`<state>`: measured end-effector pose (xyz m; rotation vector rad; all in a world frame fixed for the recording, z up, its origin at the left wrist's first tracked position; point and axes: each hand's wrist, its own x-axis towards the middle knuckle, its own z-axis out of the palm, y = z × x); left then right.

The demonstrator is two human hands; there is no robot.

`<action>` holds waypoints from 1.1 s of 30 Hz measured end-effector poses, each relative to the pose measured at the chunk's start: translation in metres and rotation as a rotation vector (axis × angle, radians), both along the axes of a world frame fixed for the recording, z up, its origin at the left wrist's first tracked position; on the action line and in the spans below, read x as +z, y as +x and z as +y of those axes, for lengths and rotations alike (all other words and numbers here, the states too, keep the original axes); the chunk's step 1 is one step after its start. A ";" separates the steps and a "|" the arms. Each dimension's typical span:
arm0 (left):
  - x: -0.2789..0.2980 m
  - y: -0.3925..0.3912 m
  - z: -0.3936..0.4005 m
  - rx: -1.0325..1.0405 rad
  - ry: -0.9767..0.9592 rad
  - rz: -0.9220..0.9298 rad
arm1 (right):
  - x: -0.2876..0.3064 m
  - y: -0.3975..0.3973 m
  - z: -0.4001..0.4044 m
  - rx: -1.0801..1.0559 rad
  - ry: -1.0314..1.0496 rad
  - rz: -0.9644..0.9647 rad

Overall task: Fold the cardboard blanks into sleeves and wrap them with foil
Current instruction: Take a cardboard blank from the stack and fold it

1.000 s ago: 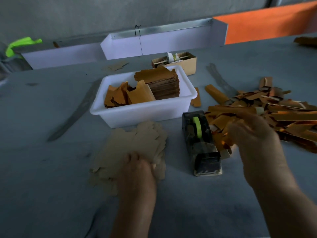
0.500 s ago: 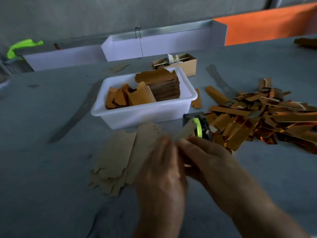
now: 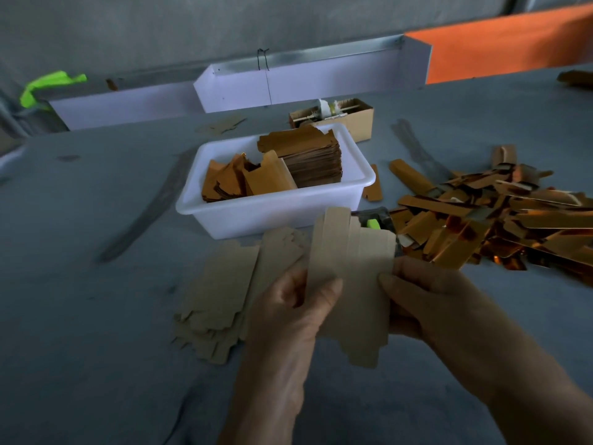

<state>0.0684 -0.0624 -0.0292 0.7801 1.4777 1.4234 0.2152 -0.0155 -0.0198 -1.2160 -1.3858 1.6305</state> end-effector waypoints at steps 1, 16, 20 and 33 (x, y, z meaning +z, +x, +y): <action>-0.001 0.001 -0.001 -0.045 -0.011 -0.028 | -0.001 0.000 0.000 0.007 0.013 -0.015; -0.001 0.011 -0.005 0.005 0.072 0.172 | 0.014 -0.006 -0.011 0.057 0.402 -0.253; 0.002 0.014 -0.007 -0.071 0.066 0.240 | 0.010 -0.008 -0.013 0.080 0.386 -0.154; 0.007 0.002 -0.012 -0.376 0.008 0.235 | 0.013 -0.004 -0.012 -0.158 0.424 -0.305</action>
